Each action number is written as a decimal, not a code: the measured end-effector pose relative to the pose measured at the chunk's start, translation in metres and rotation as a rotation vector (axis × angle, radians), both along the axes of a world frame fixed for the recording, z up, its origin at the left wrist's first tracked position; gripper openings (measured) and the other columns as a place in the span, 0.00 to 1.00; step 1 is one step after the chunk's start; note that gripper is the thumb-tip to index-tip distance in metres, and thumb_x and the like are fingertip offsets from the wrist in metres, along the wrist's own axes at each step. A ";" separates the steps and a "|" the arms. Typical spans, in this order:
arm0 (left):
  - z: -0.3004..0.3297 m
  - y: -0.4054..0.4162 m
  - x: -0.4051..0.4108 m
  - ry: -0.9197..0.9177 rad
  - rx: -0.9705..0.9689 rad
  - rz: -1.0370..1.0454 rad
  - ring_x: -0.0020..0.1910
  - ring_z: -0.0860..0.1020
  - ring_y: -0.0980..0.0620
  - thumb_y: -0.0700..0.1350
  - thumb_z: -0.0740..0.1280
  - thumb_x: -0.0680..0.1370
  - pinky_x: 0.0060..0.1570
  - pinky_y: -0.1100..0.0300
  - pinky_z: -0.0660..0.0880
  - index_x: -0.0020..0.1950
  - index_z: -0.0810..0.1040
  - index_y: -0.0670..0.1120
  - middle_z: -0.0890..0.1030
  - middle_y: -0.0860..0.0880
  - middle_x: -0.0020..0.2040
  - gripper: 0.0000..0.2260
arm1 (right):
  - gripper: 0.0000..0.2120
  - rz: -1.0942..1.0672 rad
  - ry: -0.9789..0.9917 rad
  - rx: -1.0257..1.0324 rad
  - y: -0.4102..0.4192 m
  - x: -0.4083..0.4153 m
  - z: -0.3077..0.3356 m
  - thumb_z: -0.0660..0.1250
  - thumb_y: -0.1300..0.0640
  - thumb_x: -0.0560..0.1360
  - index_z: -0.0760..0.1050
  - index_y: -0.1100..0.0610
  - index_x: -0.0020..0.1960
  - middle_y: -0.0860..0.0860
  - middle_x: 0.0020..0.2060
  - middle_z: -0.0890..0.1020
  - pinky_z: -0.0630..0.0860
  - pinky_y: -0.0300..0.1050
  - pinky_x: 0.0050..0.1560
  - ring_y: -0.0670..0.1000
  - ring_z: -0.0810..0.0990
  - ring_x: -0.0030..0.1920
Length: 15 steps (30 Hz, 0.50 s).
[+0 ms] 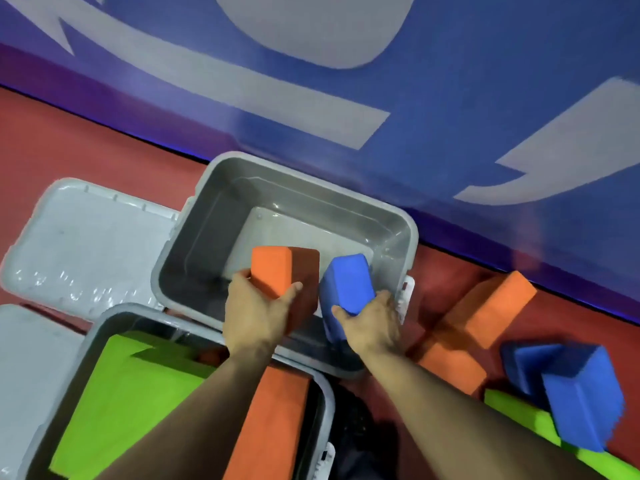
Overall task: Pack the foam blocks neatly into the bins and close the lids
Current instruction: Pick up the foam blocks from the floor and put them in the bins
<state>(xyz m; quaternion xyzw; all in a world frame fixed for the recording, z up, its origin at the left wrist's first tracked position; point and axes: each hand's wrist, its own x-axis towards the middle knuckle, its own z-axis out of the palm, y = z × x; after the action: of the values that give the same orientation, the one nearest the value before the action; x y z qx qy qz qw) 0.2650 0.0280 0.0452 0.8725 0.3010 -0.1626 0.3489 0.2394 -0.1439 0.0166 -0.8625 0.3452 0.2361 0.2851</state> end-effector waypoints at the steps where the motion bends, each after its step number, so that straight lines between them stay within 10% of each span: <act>1: -0.018 -0.005 0.005 0.022 0.027 -0.028 0.64 0.78 0.42 0.67 0.77 0.66 0.61 0.44 0.76 0.68 0.68 0.47 0.77 0.46 0.65 0.39 | 0.36 0.013 0.031 -0.011 0.003 0.006 -0.018 0.75 0.38 0.69 0.65 0.61 0.62 0.57 0.60 0.77 0.77 0.51 0.53 0.61 0.80 0.59; 15: -0.128 -0.033 0.001 0.288 0.019 -0.339 0.67 0.73 0.35 0.61 0.73 0.75 0.64 0.41 0.71 0.73 0.61 0.45 0.69 0.40 0.70 0.36 | 0.38 -0.029 0.136 0.112 0.020 -0.019 -0.107 0.76 0.42 0.69 0.61 0.59 0.66 0.57 0.64 0.71 0.73 0.52 0.60 0.61 0.74 0.65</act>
<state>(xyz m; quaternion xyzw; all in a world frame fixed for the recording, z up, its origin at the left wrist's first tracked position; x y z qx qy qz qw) 0.2660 -0.0047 -0.0829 0.8815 0.1982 -0.3391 0.2619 0.2206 -0.1238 -0.0902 -0.8220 0.3626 0.3090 0.3120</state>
